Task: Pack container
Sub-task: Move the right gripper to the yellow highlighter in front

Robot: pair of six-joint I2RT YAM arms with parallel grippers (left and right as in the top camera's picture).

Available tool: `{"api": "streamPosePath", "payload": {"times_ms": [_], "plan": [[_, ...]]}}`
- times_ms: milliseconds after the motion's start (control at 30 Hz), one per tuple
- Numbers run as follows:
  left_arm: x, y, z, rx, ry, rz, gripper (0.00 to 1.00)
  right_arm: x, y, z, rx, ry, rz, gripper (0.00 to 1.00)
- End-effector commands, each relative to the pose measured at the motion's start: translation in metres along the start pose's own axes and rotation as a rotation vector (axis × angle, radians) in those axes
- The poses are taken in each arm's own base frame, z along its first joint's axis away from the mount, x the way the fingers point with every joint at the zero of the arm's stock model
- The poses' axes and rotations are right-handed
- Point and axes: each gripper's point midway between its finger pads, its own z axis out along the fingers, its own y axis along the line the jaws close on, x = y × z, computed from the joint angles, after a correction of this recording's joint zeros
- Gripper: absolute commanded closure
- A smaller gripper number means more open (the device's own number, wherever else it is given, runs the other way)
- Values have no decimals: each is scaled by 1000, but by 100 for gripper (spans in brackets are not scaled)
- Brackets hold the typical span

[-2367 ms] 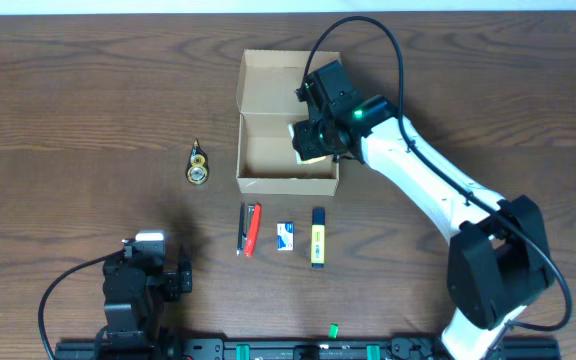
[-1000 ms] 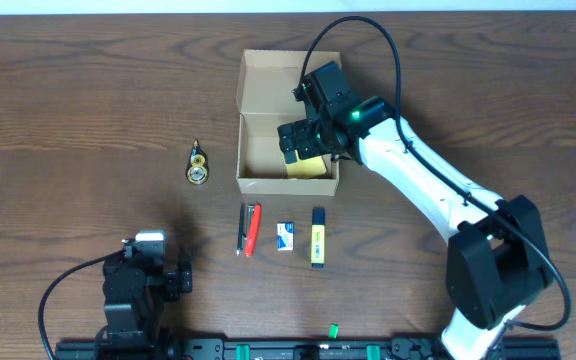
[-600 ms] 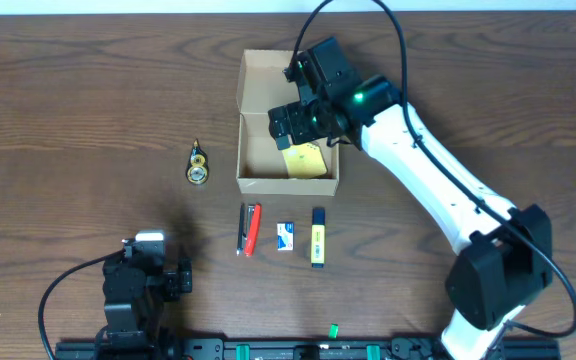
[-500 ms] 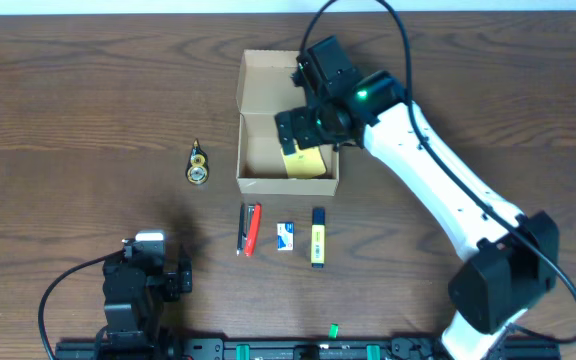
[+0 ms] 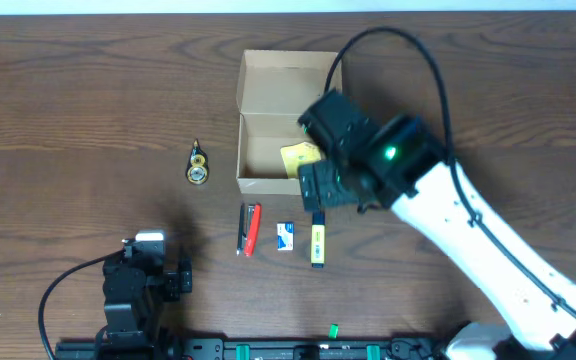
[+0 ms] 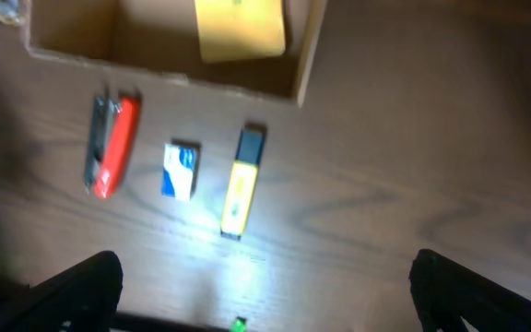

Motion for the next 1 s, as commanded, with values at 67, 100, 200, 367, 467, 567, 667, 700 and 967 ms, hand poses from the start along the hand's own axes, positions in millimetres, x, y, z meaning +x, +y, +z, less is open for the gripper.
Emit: {"api": "streamPosePath", "payload": {"times_ms": [67,100,200,367,467,567,667,700,967], "plan": [[6,0,3,-5,16,7,4,46,-22,36,97,65,57,1],[6,0,3,-5,16,7,4,55,-24,43,92,67,53,1],[6,0,3,-5,16,7,4,73,-26,60,35,46,39,1],[6,0,3,-5,16,7,4,92,-21,83,-66,32,56,1],[6,0,3,-5,16,7,4,101,-15,105,-105,48,103,1],[6,0,3,-5,16,7,4,108,-14,124,-114,62,200,1],[6,0,3,-5,16,7,4,113,-17,131,-100,77,329,1],[6,0,3,-5,16,7,4,113,-17,132,-100,77,357,1],[6,0,3,-5,16,7,4,99,-9,137,-125,39,480,1]]}}
